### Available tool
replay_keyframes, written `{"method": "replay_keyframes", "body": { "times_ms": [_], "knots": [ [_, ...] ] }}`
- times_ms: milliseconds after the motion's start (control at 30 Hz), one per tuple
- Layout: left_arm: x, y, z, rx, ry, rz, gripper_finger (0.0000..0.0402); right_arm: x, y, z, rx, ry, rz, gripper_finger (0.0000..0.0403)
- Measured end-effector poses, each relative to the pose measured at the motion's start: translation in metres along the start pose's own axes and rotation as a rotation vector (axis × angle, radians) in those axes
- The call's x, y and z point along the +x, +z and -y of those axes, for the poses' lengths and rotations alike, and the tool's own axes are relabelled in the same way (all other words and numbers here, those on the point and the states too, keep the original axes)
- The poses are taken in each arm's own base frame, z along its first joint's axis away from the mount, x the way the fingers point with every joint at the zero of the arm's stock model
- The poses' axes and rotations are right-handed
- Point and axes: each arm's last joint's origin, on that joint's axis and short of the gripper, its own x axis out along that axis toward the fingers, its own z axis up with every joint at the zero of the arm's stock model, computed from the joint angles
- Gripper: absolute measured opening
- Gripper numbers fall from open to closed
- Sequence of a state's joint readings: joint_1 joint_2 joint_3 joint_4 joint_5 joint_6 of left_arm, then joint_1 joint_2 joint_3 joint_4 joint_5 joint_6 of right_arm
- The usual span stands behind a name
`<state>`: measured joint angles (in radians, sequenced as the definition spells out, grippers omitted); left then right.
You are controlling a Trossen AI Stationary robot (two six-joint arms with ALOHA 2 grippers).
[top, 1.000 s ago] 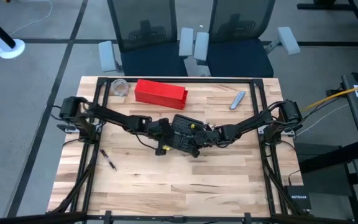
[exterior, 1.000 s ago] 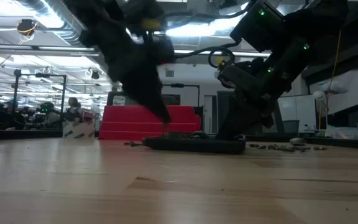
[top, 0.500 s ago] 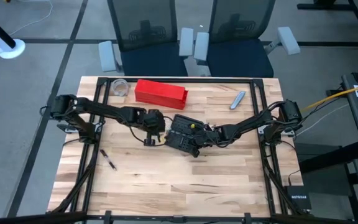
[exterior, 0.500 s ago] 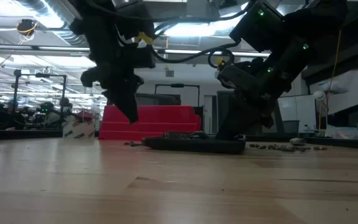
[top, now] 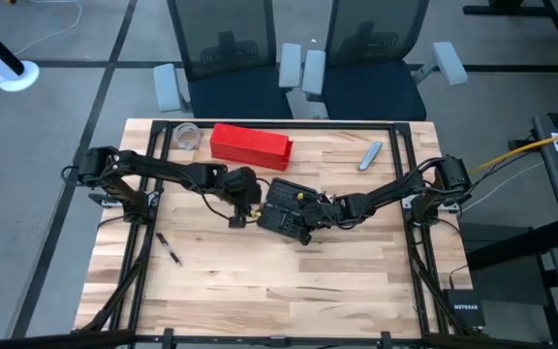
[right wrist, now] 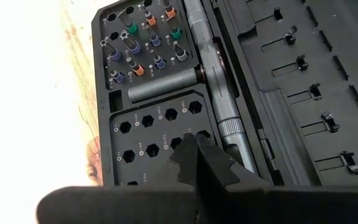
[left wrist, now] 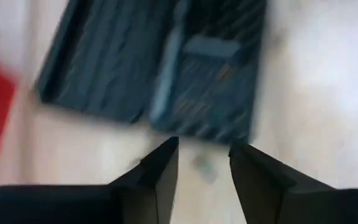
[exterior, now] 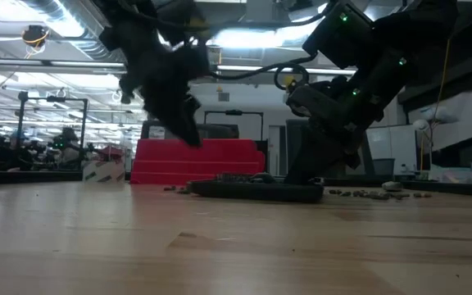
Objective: Prefit tool cases
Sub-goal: Remove the screwdriver bit from the tool case
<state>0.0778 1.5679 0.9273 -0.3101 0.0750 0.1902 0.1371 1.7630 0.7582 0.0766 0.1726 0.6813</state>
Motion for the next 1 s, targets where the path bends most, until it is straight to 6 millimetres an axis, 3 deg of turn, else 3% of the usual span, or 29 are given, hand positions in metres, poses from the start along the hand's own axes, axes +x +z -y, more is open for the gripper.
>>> {"method": "replay_keyframes", "body": {
  "times_ms": [100, 233, 600, 800, 1000],
  "knots": [
    [0.009, 0.010, 0.013, 0.043, -0.020, 0.072, 0.0138, 0.000, 0.000, 0.000, -0.008, 0.000, 0.000, 0.0000],
    [0.028, 0.006, 0.022, 0.088, -0.012, 0.039, 0.0138, 0.000, 0.000, 0.000, -0.009, 0.000, 0.000, 0.0000],
    [0.052, -0.001, 0.020, 0.112, -0.001, -0.001, 0.0138, 0.000, 0.000, 0.000, -0.008, 0.001, 0.002, 0.0000],
    [0.053, 0.003, 0.016, 0.107, 0.022, 0.029, 0.0138, 0.000, 0.000, 0.000, -0.008, 0.003, 0.003, 0.0000],
    [0.041, 0.014, 0.015, 0.165, 0.032, 0.062, 0.0138, 0.000, 0.000, 0.000, -0.008, 0.003, 0.004, 0.0000]
  ]
}}
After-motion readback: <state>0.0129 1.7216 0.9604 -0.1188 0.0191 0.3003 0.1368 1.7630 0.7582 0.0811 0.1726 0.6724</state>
